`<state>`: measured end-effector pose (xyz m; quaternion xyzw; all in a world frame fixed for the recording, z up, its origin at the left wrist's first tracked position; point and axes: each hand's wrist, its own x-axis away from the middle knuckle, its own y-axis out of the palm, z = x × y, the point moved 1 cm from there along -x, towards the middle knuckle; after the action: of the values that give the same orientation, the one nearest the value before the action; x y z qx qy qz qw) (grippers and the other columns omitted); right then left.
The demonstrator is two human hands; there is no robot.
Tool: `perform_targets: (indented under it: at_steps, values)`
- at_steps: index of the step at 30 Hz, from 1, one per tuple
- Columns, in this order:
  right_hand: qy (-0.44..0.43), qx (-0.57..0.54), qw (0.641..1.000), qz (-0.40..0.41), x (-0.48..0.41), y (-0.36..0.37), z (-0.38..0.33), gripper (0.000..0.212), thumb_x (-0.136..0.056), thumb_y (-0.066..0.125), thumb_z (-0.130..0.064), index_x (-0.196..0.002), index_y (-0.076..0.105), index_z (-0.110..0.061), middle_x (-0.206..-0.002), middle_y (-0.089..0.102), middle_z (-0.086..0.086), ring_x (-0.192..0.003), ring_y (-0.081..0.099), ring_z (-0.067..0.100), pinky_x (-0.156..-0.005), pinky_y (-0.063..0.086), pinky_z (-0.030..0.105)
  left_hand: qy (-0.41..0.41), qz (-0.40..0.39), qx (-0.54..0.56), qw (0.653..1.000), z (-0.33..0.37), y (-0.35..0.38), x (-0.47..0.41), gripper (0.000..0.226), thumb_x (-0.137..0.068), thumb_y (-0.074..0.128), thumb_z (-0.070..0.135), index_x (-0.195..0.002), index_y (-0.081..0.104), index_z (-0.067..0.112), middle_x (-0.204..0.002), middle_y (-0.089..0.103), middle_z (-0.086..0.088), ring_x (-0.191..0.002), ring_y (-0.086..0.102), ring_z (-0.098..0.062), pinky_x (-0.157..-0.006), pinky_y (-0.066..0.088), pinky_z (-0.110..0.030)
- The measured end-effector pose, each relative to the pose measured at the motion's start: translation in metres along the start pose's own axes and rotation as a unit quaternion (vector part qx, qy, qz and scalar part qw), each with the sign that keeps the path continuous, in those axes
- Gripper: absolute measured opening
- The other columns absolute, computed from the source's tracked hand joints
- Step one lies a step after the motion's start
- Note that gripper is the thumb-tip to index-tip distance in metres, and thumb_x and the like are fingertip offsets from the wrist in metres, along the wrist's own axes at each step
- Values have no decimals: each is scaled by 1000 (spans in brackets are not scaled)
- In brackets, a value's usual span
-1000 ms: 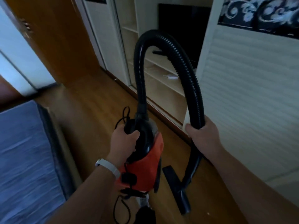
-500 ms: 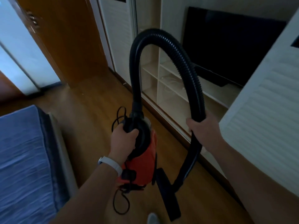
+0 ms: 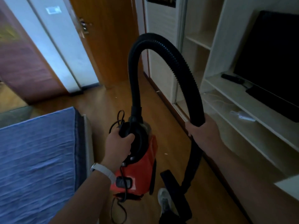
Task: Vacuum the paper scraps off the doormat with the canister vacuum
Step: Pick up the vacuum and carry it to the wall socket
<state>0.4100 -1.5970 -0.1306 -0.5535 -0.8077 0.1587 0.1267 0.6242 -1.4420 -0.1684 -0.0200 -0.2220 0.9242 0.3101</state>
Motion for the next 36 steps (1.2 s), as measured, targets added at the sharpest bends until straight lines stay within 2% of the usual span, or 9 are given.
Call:
perform_targets:
  at_steps: [6, 9, 12, 17, 20, 24, 27, 32, 36]
  values:
    - [-45, -2, 996, -82, -117, 72, -35, 20, -85, 69, -18, -72, 57, -9, -71, 61, 9, -51, 54, 8, -44, 43, 15, -23, 76, -12, 997, 2, -21, -91, 7, -81, 64, 10, -84, 63, 16, -48, 56, -1, -39, 52, -18, -44, 47, -36]
    - [-63, 3, 991, -114, -170, 105, -59, 17, -86, 69, -19, -76, 58, -10, -77, 65, 14, -57, 57, 14, -46, 45, 19, -40, 123, -1, 992, 5, -38, -136, 4, -79, 65, 12, -78, 62, 14, -47, 56, 2, -38, 52, -16, -45, 46, -36]
    - [-85, 11, 986, -145, -208, 140, -84, 19, -86, 67, -21, -80, 61, -4, -80, 68, 17, -55, 60, 12, -46, 47, 20, -46, 157, -3, 987, 5, -53, -170, 13, -69, 65, 26, -78, 63, 17, -49, 58, 2, -42, 55, -21, -47, 50, -41]
    - [-98, 13, 977, -187, -247, 204, -112, 15, -83, 69, -23, -74, 57, -19, -75, 65, 8, -63, 62, 19, -57, 50, 30, -66, 213, -6, 975, 1, -84, -223, 8, -77, 69, 15, -76, 61, 13, -50, 59, -3, -39, 54, -20, -45, 47, -37]
    - [-105, 11, 975, -197, -273, 248, -128, 12, -84, 69, -18, -78, 59, -17, -76, 63, 5, -63, 60, 17, -55, 50, 27, -76, 219, -10, 973, -12, -98, -259, 18, -70, 65, 27, -79, 63, 11, -54, 62, -9, -42, 58, -25, -46, 49, -40]
    - [-104, 0, 972, -209, -311, 313, -146, 13, -86, 67, -11, -89, 60, -1, -77, 60, 11, -60, 56, 16, -45, 45, 15, -87, 206, -20, 974, -33, -116, -323, 18, -73, 65, 26, -77, 62, 9, -56, 63, -10, -42, 59, -25, -43, 47, -34]
    - [-92, 17, 975, -204, -343, 360, -161, 17, -86, 67, -11, -95, 60, 2, -77, 59, 11, -59, 55, 17, -42, 43, 13, -96, 191, -3, 977, -50, -135, -384, 12, -76, 67, 19, -78, 62, 9, -59, 64, -13, -44, 59, -27, -43, 48, -34]
    - [-71, 26, 978, -194, -393, 433, -202, 17, -84, 69, -16, -88, 61, -1, -77, 62, 12, -61, 59, 19, -50, 51, 21, -82, 155, 8, 984, -57, -176, -484, 18, -68, 63, 30, -79, 62, 15, -63, 65, -7, -54, 62, -29, -50, 49, -36]
    - [-69, 36, 983, -167, -429, 469, -231, 21, -71, 66, -41, -74, 61, -21, -71, 69, 4, -65, 68, 25, -65, 60, 46, -56, 143, -7, 988, -50, -207, -549, 10, -75, 67, 22, -80, 60, 17, -64, 65, -9, -57, 64, -29, -52, 54, -41]
